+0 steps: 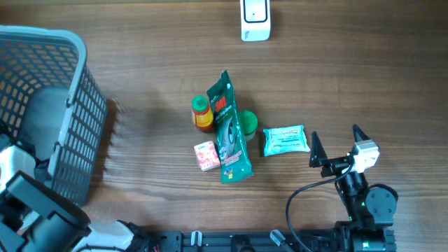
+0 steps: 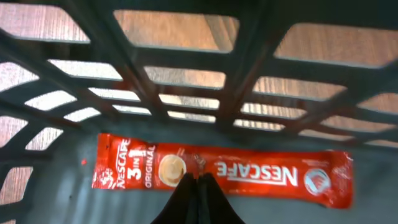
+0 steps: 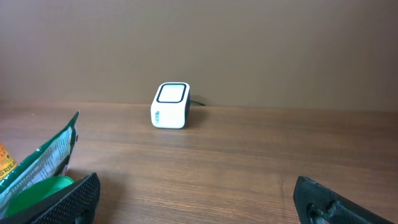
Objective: Scan the item barcode
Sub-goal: 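Reach the left gripper into the basket and grasp the red Nestlé stick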
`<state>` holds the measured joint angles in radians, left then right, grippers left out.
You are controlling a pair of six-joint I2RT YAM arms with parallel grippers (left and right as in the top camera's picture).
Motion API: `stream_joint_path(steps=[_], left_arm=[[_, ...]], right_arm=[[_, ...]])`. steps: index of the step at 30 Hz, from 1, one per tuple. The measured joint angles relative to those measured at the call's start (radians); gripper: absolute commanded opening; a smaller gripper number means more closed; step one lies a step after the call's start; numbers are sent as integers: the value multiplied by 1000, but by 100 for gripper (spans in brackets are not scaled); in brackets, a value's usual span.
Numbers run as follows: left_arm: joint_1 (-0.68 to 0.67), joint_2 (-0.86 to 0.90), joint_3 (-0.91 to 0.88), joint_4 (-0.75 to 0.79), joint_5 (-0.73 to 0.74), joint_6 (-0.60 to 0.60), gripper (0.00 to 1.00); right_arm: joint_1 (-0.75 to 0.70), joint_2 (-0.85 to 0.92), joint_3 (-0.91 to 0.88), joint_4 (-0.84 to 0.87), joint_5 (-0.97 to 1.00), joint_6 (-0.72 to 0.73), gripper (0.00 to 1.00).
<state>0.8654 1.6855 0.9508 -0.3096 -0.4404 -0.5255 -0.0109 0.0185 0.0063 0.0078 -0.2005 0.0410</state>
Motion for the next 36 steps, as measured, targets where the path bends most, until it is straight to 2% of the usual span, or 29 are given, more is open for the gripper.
stream_joint_path(steps=[10, 17, 21, 27, 31, 32, 33, 34, 35, 36], left_arm=[[0, 83, 0, 66, -53, 13, 4], [2, 80, 12, 13, 34, 13, 4], [2, 67, 23, -31, 127, 15, 4], [7, 45, 32, -61, 454, -19, 4], [-7, -22, 5, -130, 552, -23, 6], [-10, -65, -2, -132, 560, -22, 24], [-11, -117, -2, -122, 562, -15, 66], [-11, -148, -2, -110, 561, 2, 96], [-11, -185, -2, -97, 551, 29, 100], [-11, -212, -2, -87, 518, 63, 98]], right_arm=[[0, 0, 0, 0, 0, 0, 100], [0, 0, 0, 0, 0, 0, 100], [0, 0, 0, 0, 0, 0, 100], [0, 0, 0, 0, 0, 0, 100], [0, 0, 0, 0, 0, 0, 100], [0, 0, 0, 0, 0, 0, 100], [0, 0, 0, 0, 0, 0, 100], [0, 0, 0, 0, 0, 0, 100], [0, 0, 0, 0, 0, 0, 100], [0, 0, 0, 0, 0, 0, 100]])
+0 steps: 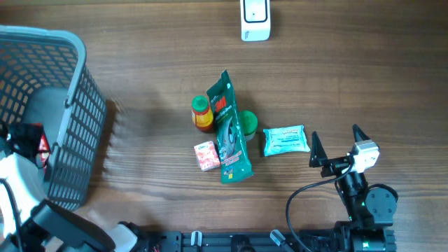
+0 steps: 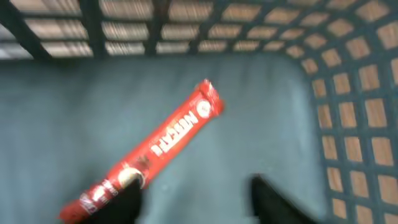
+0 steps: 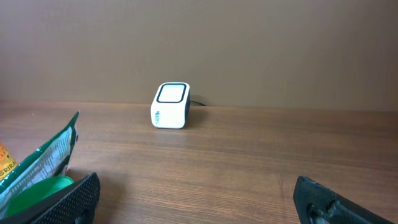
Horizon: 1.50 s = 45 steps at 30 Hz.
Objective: Scan the item barcode
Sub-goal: 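Reach the left gripper into the basket and grasp the red Nestlé stick, then carry the red Nestlé stick out and set it left of the jars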
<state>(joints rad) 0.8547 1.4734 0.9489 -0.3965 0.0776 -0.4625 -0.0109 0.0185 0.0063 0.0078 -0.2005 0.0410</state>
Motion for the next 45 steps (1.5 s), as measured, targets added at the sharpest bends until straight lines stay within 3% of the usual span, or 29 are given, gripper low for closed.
stream_joint_path(steps=[1, 3, 8, 10, 13, 14, 16, 21, 24, 27, 32, 35, 40, 43, 45], left_arm=[[0, -2, 0, 0, -33, 14, 86], [0, 16, 0, 8, -71, 45, 73], [0, 208, 0, 53, -111, 207, 73], [-1, 252, 4, 92, -121, 276, 67], [-1, 279, 11, 145, -124, 357, 35], [-1, 282, 11, 150, -124, 377, 36], [-1, 284, 11, 151, -124, 400, 4], [-1, 282, 20, 119, -106, 409, 4], [-1, 226, 40, 30, -11, 364, 4], [-1, 61, 109, 13, 118, 338, 4], [-1, -364, 183, 87, 348, 212, 4], [-31, -499, 183, 111, 473, 138, 4], [-309, -586, 183, 93, 580, 105, 4], [-517, -531, 183, 26, 541, 108, 4], [-583, -497, 183, -25, 486, 121, 4]], right_arm=[[0, 0, 0, 0, 0, 0, 100], [0, 0, 0, 0, 0, 0, 100], [0, 0, 0, 0, 0, 0, 100], [0, 0, 0, 0, 0, 0, 100], [0, 0, 0, 0, 0, 0, 100], [0, 0, 0, 0, 0, 0, 100], [0, 0, 0, 0, 0, 0, 100], [0, 0, 0, 0, 0, 0, 100], [0, 0, 0, 0, 0, 0, 100], [0, 0, 0, 0, 0, 0, 100], [0, 0, 0, 0, 0, 0, 100], [0, 0, 0, 0, 0, 0, 100], [0, 0, 0, 0, 0, 0, 100], [0, 0, 0, 0, 0, 0, 100], [0, 0, 0, 0, 0, 0, 100]])
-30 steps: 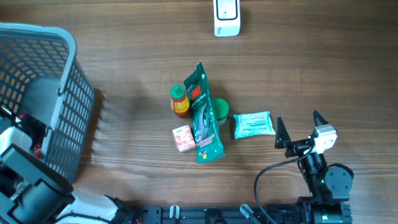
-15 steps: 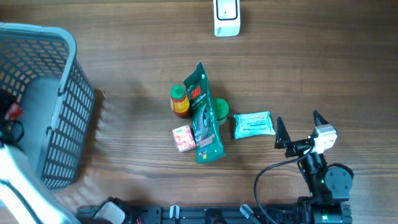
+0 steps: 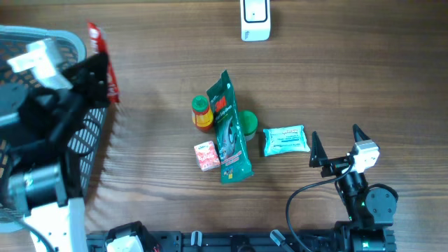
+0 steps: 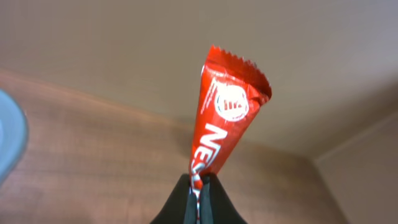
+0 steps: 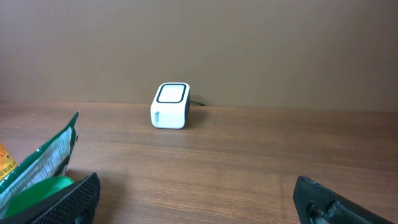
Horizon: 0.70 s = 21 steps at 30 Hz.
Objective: Scan the item barcode
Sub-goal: 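Carry the red Nestlé stick out and set it left of the jars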
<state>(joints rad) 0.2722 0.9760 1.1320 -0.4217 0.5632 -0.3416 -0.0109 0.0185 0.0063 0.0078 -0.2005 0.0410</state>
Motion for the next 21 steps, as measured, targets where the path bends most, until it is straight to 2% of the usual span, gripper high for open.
stream_joint_path(steps=[2, 5, 11, 17, 21], left_arm=[[-101, 54, 0, -54, -77, 26, 4], [-175, 106, 0, -98, -156, 49, 4], [-194, 112, 0, -251, -253, 56, 4], [-194, 126, 0, -348, -267, 60, 4], [-196, 201, 0, -409, -268, 59, 4]], right_arm=[[0, 0, 0, 0, 0, 0, 100], [0, 0, 0, 0, 0, 0, 100], [0, 0, 0, 0, 0, 0, 100], [0, 0, 0, 0, 0, 0, 100], [0, 0, 0, 0, 0, 0, 100]])
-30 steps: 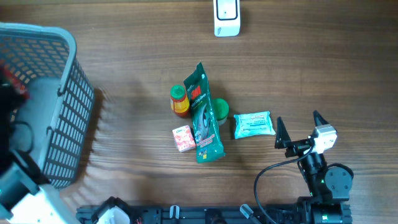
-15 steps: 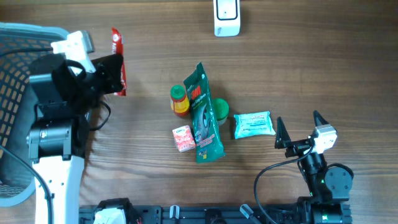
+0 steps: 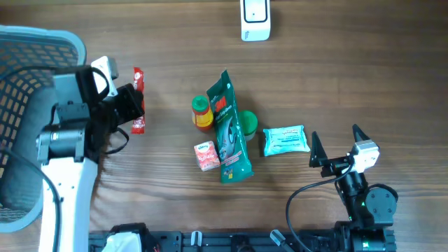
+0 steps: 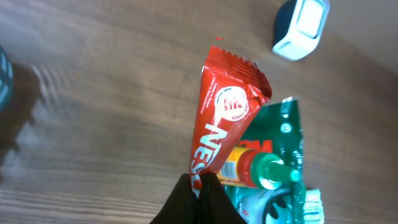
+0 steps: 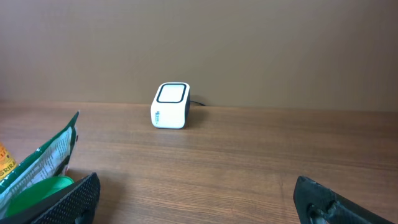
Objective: Scan the item barcode
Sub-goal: 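Carry the red Nestlé stick out and set it left of the jars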
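Observation:
My left gripper (image 4: 198, 182) is shut on the lower end of a red Nescafe sachet (image 4: 224, 121), held above the table just right of the grey basket (image 3: 42, 49); overhead the red sachet (image 3: 138, 98) shows at the left gripper (image 3: 133, 105). The white barcode scanner (image 3: 255, 19) stands at the table's far edge, also seen as the scanner (image 4: 301, 28) and the scanner (image 5: 170, 105). My right gripper (image 5: 199, 199) is open and empty at the front right, overhead the right gripper (image 3: 334, 143).
In the middle of the table lie a long green pouch (image 3: 229, 129), an orange bottle with green cap (image 3: 202, 113), a green lid (image 3: 248, 123), a small pink box (image 3: 206, 155) and a teal wipes pack (image 3: 285, 140).
The left arm has carried the red sachet from above the basket's right rim out over the table, lower and a little right. The wrist view now looks down at the items.
My left gripper was shut just above the red sachet lying in the basket. Then it was open, with the sachet on the basket floor. After that it held the sachet lifted at the basket rim, and now over the table. The right arm stayed still.

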`<state>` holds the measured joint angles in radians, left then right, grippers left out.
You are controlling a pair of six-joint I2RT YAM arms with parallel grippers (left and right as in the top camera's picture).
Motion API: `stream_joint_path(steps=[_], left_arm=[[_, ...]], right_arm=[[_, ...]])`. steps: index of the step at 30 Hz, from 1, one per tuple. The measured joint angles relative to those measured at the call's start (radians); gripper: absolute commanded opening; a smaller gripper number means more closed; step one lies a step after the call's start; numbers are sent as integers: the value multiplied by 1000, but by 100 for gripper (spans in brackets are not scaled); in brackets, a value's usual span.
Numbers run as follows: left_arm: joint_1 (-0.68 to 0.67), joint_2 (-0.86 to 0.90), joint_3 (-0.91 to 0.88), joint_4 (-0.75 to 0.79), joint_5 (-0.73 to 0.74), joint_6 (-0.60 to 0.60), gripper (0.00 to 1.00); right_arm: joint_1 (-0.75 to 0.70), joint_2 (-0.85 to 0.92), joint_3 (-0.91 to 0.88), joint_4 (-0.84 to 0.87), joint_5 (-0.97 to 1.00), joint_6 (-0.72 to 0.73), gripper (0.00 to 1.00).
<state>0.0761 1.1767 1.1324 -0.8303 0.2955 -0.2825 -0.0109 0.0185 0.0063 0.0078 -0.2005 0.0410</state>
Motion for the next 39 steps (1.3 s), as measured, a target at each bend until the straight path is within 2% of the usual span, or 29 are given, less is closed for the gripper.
stream_joint_path(steps=[6, 9, 13, 18, 21, 23, 26, 27, 34, 37, 39], left_arm=[[-178, 251, 0, 19, -25, -1, 4], [-233, 378, 0, 18, -113, -72, 4], [-234, 435, 0, 32, -146, -138, 4], [-237, 498, 0, 73, -153, -151, 6], [-265, 539, 0, 87, -153, -153, 20], [-286, 570, 0, 90, -153, -163, 22], [-307, 622, 0, 91, -153, -169, 63], [-311, 633, 0, 89, -156, -173, 99], [-317, 591, -1, 60, -166, -173, 100], [-317, 413, -1, 60, -225, -172, 100], [-317, 310, -2, 91, -319, -172, 100]], right_arm=[[0, 0, 0, 0, 0, 0, 100], [0, 0, 0, 0, 0, 0, 100], [0, 0, 0, 0, 0, 0, 100], [0, 0, 0, 0, 0, 0, 100], [0, 0, 0, 0, 0, 0, 100], [0, 0, 0, 0, 0, 0, 100], [0, 0, 0, 0, 0, 0, 100], [0, 0, 0, 0, 0, 0, 100], [0, 0, 0, 0, 0, 0, 100], [0, 0, 0, 0, 0, 0, 100], [0, 0, 0, 0, 0, 0, 100]])
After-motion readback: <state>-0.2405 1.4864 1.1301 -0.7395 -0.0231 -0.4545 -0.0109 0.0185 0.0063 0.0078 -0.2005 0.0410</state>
